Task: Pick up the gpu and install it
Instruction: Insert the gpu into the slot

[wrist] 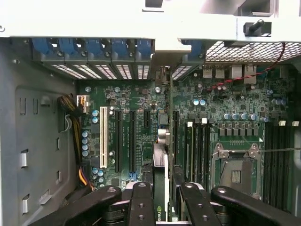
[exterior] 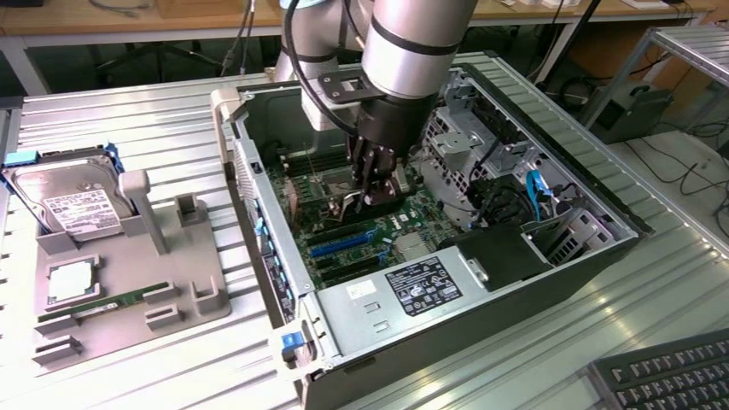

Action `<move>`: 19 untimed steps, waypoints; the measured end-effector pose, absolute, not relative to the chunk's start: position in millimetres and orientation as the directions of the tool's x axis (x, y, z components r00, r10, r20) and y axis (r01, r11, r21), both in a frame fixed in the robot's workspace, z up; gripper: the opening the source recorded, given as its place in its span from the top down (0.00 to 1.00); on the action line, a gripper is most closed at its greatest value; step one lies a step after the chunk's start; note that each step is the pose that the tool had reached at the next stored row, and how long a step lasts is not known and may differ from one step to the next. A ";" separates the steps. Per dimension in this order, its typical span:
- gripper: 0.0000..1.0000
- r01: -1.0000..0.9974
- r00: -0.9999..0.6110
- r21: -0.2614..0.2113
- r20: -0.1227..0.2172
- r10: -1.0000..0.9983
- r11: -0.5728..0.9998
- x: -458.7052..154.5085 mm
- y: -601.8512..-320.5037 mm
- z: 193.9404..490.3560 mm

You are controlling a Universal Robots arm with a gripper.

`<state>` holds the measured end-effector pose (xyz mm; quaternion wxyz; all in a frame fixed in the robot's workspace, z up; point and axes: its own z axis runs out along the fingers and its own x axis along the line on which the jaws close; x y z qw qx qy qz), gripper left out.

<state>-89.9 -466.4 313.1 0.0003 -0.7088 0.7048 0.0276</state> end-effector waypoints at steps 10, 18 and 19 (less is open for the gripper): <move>0.74 -0.999 -0.015 0.038 -0.040 -0.999 0.014 -93.1 -466.0 292.1; 0.74 -0.999 -0.015 0.036 -0.040 -0.999 0.014 -94.7 -466.0 278.5; 0.74 -0.999 -0.015 0.036 -0.040 -0.999 0.014 -94.9 -466.0 276.8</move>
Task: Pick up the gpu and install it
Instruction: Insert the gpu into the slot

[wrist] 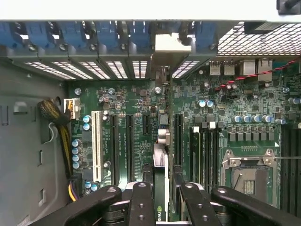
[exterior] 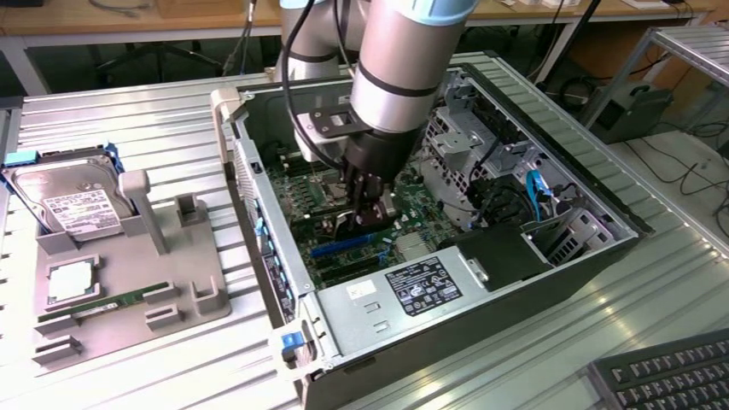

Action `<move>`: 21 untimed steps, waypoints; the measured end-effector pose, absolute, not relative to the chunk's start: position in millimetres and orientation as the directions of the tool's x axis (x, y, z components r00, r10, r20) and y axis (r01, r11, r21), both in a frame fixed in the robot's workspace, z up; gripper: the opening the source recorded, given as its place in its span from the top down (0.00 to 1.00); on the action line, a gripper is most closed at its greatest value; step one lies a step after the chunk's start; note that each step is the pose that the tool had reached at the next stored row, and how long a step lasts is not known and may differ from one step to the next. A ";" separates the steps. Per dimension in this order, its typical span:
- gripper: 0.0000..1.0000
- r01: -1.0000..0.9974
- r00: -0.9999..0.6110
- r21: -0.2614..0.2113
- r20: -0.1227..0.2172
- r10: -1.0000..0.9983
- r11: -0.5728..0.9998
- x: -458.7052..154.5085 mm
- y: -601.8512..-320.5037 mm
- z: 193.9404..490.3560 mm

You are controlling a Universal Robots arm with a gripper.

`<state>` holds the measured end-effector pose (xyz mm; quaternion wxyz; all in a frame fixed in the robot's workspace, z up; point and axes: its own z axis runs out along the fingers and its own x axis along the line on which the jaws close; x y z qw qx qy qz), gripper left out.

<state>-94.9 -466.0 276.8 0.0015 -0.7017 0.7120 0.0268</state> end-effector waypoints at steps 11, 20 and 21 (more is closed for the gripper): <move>0.74 -0.999 0.010 0.036 -0.040 -0.999 -0.012 -95.2 -464.0 267.1; 0.74 -0.999 0.022 0.037 -0.040 -0.999 -0.023 -95.1 -463.1 265.3; 0.74 -0.999 0.022 0.037 -0.040 -0.999 -0.023 -95.1 -463.2 265.1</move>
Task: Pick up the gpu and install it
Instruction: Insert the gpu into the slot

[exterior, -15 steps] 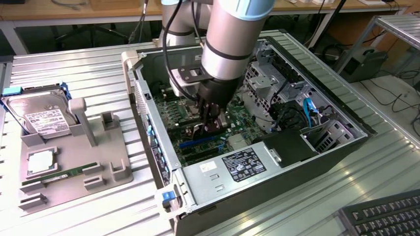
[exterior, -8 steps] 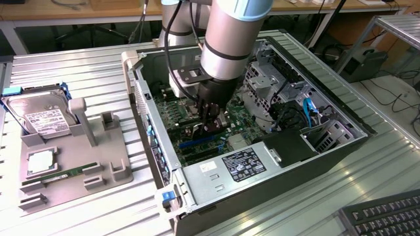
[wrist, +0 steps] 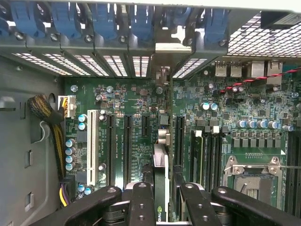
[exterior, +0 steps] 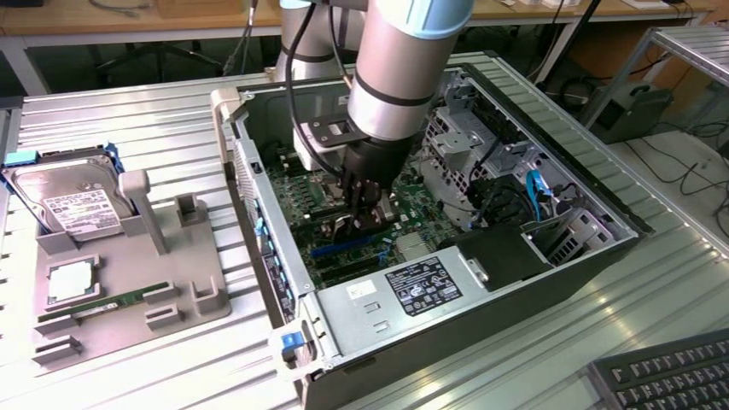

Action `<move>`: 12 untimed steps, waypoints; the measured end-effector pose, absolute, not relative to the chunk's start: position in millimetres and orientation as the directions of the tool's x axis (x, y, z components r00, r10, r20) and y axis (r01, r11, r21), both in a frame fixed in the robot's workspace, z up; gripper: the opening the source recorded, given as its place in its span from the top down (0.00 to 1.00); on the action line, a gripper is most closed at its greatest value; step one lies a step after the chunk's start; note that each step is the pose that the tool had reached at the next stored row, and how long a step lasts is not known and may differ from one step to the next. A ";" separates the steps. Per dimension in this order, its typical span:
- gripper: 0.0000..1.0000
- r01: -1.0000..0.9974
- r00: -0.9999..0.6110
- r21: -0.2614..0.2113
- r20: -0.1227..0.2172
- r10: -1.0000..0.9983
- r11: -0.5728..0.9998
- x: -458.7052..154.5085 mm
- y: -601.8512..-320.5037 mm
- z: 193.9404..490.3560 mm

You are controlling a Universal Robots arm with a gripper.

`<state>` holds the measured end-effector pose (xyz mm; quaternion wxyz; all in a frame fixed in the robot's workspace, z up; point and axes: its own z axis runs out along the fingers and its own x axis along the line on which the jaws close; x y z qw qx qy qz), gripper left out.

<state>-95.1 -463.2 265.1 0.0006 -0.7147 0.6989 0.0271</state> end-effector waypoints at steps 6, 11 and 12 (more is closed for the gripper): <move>0.74 -0.999 0.022 0.037 -0.039 -0.999 -0.023 -95.8 -463.4 263.2; 0.74 -0.999 0.020 0.037 -0.038 -0.999 -0.022 -96.7 -463.5 261.2; 0.74 -0.999 0.019 0.037 -0.038 -0.999 -0.021 -96.8 -463.5 260.9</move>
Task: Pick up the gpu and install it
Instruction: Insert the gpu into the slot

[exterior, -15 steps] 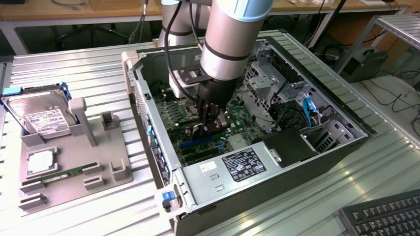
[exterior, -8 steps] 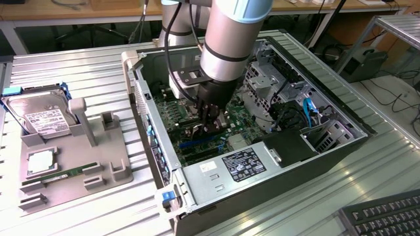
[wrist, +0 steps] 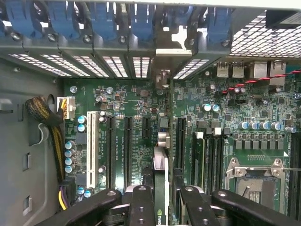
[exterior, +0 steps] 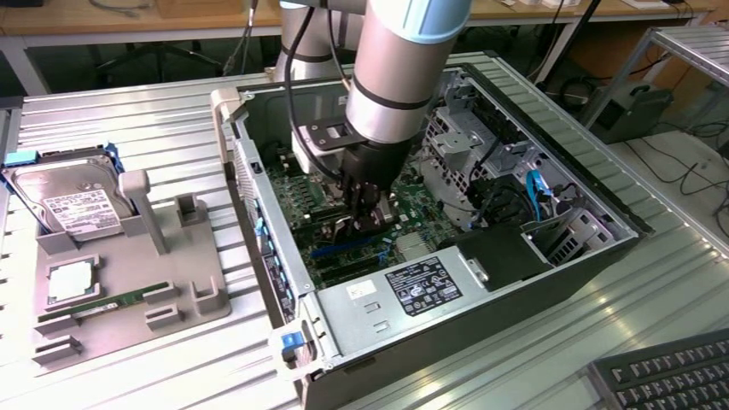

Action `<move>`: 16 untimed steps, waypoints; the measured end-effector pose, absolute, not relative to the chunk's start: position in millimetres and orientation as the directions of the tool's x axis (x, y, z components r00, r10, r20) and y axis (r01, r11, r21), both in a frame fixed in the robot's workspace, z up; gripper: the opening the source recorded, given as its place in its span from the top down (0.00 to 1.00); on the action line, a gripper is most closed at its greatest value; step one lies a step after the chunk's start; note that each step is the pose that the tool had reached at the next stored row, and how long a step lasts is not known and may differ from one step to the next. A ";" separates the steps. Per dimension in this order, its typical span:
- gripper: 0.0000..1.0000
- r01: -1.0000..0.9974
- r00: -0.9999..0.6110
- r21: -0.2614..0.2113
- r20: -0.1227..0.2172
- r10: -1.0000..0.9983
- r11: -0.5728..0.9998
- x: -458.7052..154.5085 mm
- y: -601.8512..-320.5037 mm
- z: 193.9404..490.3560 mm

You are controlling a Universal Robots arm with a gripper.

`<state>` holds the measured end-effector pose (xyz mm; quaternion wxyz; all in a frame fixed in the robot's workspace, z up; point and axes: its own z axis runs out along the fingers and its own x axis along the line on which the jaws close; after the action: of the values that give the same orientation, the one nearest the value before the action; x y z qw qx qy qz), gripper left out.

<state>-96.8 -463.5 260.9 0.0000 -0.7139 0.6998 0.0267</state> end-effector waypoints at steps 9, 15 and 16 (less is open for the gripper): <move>0.74 -0.997 0.011 0.073 -0.040 -0.999 -0.014 -94.9 -463.3 260.3; 0.74 -0.996 0.006 0.091 -0.039 -0.999 -0.009 -88.9 -463.4 266.7; 0.74 -0.996 0.006 0.093 -0.040 -0.999 -0.009 -82.6 -463.4 268.8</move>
<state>-82.6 -463.4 268.8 -0.0192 -0.7088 0.7036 0.0469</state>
